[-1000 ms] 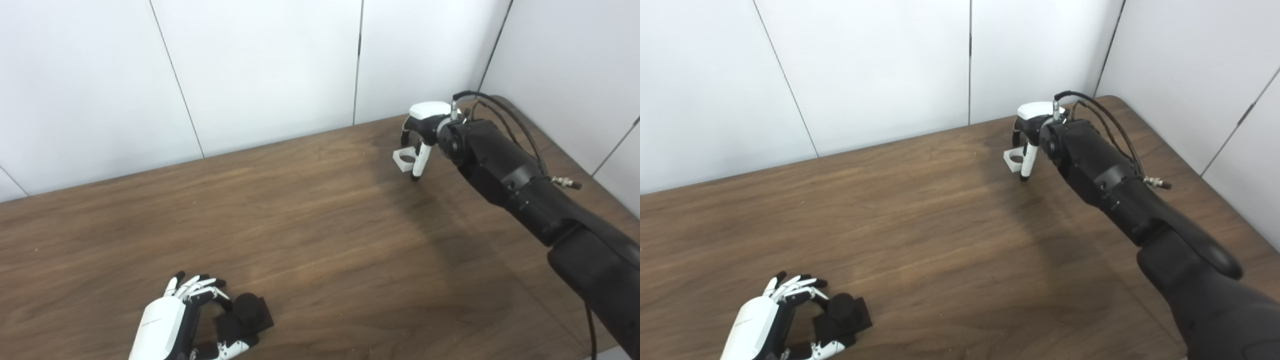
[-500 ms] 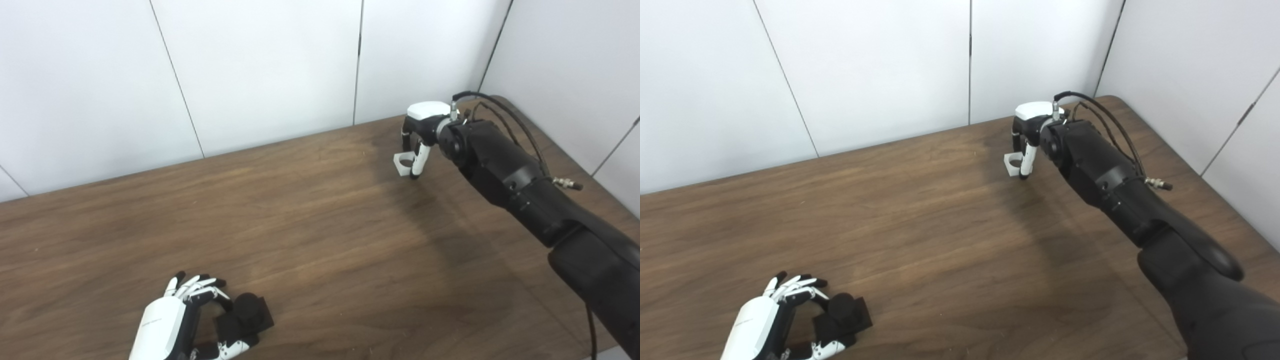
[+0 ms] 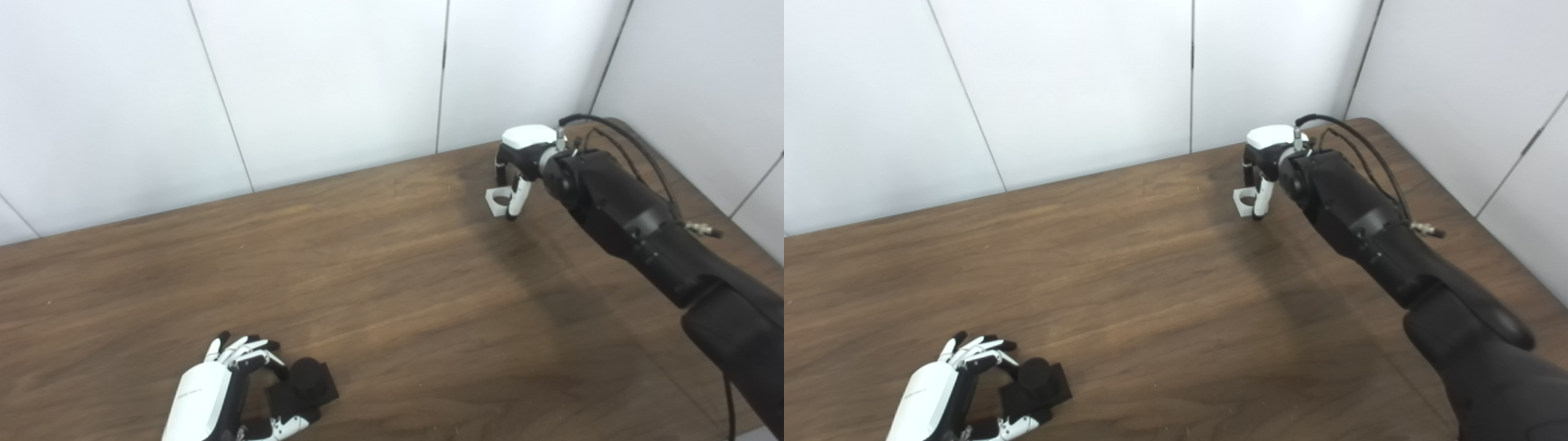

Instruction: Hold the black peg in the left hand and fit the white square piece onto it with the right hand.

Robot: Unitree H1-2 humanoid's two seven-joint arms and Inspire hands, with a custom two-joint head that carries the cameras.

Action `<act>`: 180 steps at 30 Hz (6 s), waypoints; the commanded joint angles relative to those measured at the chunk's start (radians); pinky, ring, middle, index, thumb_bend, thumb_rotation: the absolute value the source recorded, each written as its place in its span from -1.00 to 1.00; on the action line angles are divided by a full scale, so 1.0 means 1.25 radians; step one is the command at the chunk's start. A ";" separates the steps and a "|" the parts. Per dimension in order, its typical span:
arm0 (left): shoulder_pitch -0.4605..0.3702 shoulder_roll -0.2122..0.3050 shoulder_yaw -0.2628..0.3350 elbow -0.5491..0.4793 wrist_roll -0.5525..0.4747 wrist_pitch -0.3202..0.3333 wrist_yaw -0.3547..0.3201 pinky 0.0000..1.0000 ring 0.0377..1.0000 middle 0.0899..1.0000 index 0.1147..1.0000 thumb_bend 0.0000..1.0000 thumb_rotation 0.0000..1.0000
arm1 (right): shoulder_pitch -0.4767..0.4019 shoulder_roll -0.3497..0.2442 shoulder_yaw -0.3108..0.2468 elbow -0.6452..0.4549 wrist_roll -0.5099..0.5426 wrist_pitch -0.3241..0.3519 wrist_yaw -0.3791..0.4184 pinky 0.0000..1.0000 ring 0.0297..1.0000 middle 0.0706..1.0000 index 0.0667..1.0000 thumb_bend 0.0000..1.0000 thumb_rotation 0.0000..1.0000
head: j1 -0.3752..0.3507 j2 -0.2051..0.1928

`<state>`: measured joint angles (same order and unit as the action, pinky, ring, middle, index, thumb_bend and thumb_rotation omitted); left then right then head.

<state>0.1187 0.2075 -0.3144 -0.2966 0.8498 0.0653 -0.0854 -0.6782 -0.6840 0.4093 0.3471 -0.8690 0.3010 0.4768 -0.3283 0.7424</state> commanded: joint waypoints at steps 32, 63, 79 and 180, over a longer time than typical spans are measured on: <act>-0.005 -0.065 -0.060 0.026 0.085 0.071 -0.024 1.00 0.75 0.53 -0.16 0.04 -0.90 | 0.057 0.032 -0.032 -0.615 0.032 -0.148 0.239 0.99 0.86 0.56 -0.10 0.05 -0.72 | 0.229 0.025; -0.024 -0.070 -0.094 0.045 0.098 0.096 0.000 1.00 0.76 0.54 -0.16 0.04 -0.89 | 0.060 0.249 0.016 -0.761 0.034 -0.173 0.393 1.00 0.91 0.57 -0.11 0.05 -0.73 | 0.268 0.049; -0.030 -0.074 -0.099 0.051 0.098 0.097 0.009 1.00 0.75 0.53 -0.16 0.04 -0.89 | 0.078 0.284 0.029 -0.698 0.006 -0.217 0.365 1.00 0.92 0.57 -0.10 0.05 -0.73 | 0.273 0.054; -0.027 -0.063 -0.106 0.024 0.096 0.109 -0.012 1.00 0.76 0.53 -0.16 0.04 -0.89 | 0.114 0.305 0.037 -0.624 -0.044 -0.274 0.301 1.00 0.86 0.56 -0.09 0.05 -0.70 | 0.248 0.068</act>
<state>0.0729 0.1217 -0.4290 -0.2637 0.9568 0.1936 -0.0507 -0.5086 -0.3110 0.4671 -0.4083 -0.9141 -0.0434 0.8670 -0.0184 0.8268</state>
